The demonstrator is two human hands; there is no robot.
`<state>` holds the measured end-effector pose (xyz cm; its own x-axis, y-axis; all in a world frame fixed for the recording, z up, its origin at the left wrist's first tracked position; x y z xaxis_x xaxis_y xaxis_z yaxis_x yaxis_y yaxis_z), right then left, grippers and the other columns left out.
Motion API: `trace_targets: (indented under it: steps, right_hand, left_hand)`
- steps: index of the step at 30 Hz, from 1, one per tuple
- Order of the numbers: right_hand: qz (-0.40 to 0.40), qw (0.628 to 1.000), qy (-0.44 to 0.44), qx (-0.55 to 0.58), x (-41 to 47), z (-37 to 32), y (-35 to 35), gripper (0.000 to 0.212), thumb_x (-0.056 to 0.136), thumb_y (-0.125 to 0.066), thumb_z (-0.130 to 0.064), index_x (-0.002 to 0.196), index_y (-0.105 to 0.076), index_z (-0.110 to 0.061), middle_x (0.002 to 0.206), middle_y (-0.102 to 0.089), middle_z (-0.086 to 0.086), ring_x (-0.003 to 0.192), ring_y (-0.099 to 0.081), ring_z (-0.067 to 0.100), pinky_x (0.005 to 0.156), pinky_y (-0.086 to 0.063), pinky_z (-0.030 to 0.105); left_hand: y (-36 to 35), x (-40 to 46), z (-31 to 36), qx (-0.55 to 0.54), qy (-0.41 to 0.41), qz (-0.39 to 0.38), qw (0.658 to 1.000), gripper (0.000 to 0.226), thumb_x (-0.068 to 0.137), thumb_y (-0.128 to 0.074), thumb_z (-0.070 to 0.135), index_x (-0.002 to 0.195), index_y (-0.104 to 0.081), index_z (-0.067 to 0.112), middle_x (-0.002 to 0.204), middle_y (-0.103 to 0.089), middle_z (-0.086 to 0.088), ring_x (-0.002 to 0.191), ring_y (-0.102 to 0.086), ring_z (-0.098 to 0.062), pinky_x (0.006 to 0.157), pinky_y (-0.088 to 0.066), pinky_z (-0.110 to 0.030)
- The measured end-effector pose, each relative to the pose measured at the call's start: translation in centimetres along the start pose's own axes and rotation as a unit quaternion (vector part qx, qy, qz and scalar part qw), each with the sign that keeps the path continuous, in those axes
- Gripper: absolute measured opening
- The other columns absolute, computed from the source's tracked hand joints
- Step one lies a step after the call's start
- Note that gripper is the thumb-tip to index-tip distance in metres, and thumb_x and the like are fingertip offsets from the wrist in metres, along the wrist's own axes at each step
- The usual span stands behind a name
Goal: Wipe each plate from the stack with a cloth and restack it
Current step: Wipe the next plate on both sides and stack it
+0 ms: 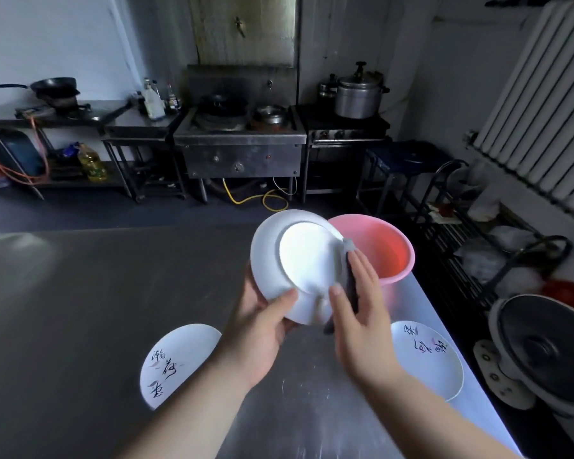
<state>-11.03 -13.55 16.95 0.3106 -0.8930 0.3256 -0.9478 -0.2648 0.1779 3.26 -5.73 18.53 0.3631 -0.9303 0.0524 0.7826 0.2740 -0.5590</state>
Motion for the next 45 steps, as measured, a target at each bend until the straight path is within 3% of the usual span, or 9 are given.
trace_targets:
  steps: [3,5,9,15,21,26,35,39,45]
  right_hand:
    - [-0.037,0.999,-0.018,0.016,4.2,-1.0,2.1,0.047,0.097,-0.057,-0.040,0.144,-0.061,-0.037,0.132,-0.064,-0.020,0.109,-0.062,0.000,0.086,-0.056,0.030]
    - [-0.062,0.998,0.010,-0.001,5.3,-1.7,2.6,0.047,0.098,-0.058,-0.035,0.145,-0.061,-0.033,0.138,-0.064,-0.021,0.117,-0.064,0.005,0.089,-0.055,0.027]
    - [-0.060,0.994,0.058,-0.073,2.1,-0.8,1.5,0.066,0.101,-0.056,-0.039,0.161,-0.038,-0.019,0.169,-0.032,-0.013,0.156,-0.024,0.003,0.128,-0.023,0.030]
    - [-0.118,0.983,0.026,-0.135,-4.7,0.2,-2.3,0.091,0.100,-0.034,-0.065,0.165,0.014,-0.023,0.170,0.031,-0.013,0.156,0.029,0.007,0.131,0.002,0.043]
    - [0.013,0.992,0.039,-0.119,1.3,0.2,0.4,0.063,0.108,-0.038,-0.039,0.165,-0.027,-0.016,0.173,-0.021,-0.010,0.159,-0.013,0.002,0.130,-0.019,0.043]
    - [0.049,0.992,0.057,-0.105,-4.6,0.6,-0.9,0.070,0.107,-0.044,-0.031,0.167,-0.014,-0.012,0.176,-0.003,-0.002,0.163,-0.004,0.015,0.131,-0.014,0.042]
    - [-0.051,0.993,0.093,-0.059,3.9,-3.8,4.2,0.058,0.085,-0.050,-0.002,0.137,-0.070,-0.017,0.143,-0.060,-0.026,0.138,-0.049,-0.006,0.114,-0.039,0.017]
    - [-0.052,0.974,0.119,-0.185,2.2,-2.2,2.3,0.062,0.099,-0.053,-0.031,0.159,-0.045,-0.014,0.166,-0.034,-0.015,0.152,-0.030,0.003,0.125,-0.023,0.025]
    - [-0.134,0.944,-0.035,-0.299,-6.6,1.2,-2.8,0.095,0.091,-0.007,-0.083,0.157,0.031,-0.026,0.165,0.042,-0.008,0.150,0.044,0.024,0.120,0.026,0.031]
  left_hand:
    - [0.3,0.6,1.7,-0.038,0.034,-0.001,0.999,0.047,0.095,-0.060,0.013,0.137,-0.058,0.033,0.137,-0.068,-0.004,0.120,-0.070,-0.031,0.079,-0.060,-0.057]
    - [1.0,0.8,2.2,-0.017,0.051,0.008,0.999,0.049,0.092,-0.063,0.013,0.137,-0.057,0.030,0.135,-0.069,-0.007,0.111,-0.073,-0.033,0.073,-0.061,-0.054]
    - [1.6,0.2,1.3,0.014,0.043,0.031,0.999,0.057,0.086,-0.061,0.012,0.142,-0.051,0.019,0.136,-0.067,-0.012,0.115,-0.070,-0.037,0.076,-0.061,-0.056]
    - [1.5,-1.0,-1.6,-0.018,0.018,0.073,0.997,0.049,0.099,-0.056,-0.001,0.143,-0.047,0.019,0.139,-0.065,-0.013,0.116,-0.069,-0.038,0.073,-0.062,-0.042]
    - [0.3,-0.9,-2.1,-0.049,0.001,0.053,0.997,0.061,0.091,-0.059,0.006,0.147,-0.043,0.023,0.148,-0.060,-0.011,0.131,-0.062,-0.039,0.093,-0.058,-0.060]
    - [0.4,-1.5,-1.6,0.027,-0.004,0.000,1.000,0.076,0.087,-0.062,0.000,0.153,-0.039,0.032,0.152,-0.056,-0.004,0.140,-0.054,-0.033,0.106,-0.049,-0.062]
    - [0.8,-0.6,1.0,-0.020,0.103,-0.008,0.994,0.043,0.090,-0.067,0.031,0.133,-0.066,0.029,0.140,-0.066,-0.010,0.112,-0.071,-0.025,0.072,-0.063,-0.047]
    - [1.1,-0.6,0.0,-0.015,0.078,0.046,0.996,0.043,0.093,-0.055,0.016,0.135,-0.061,0.017,0.136,-0.068,-0.017,0.109,-0.071,-0.028,0.079,-0.061,-0.048]
    - [0.6,-1.7,-2.9,-0.013,0.057,0.126,0.990,0.031,0.109,-0.044,0.006,0.137,-0.056,0.013,0.129,-0.071,-0.016,0.116,-0.071,-0.035,0.085,-0.062,-0.045]
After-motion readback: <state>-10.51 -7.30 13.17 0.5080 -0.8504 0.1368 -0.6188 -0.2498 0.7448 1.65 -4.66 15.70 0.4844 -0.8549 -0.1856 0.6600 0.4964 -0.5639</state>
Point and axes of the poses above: each hand's wrist, its own x-axis towards the middle knuckle, its own y-axis out of the back of the hand, z = x × y, the point moved 5 cm from there along x, towards the middle knuckle
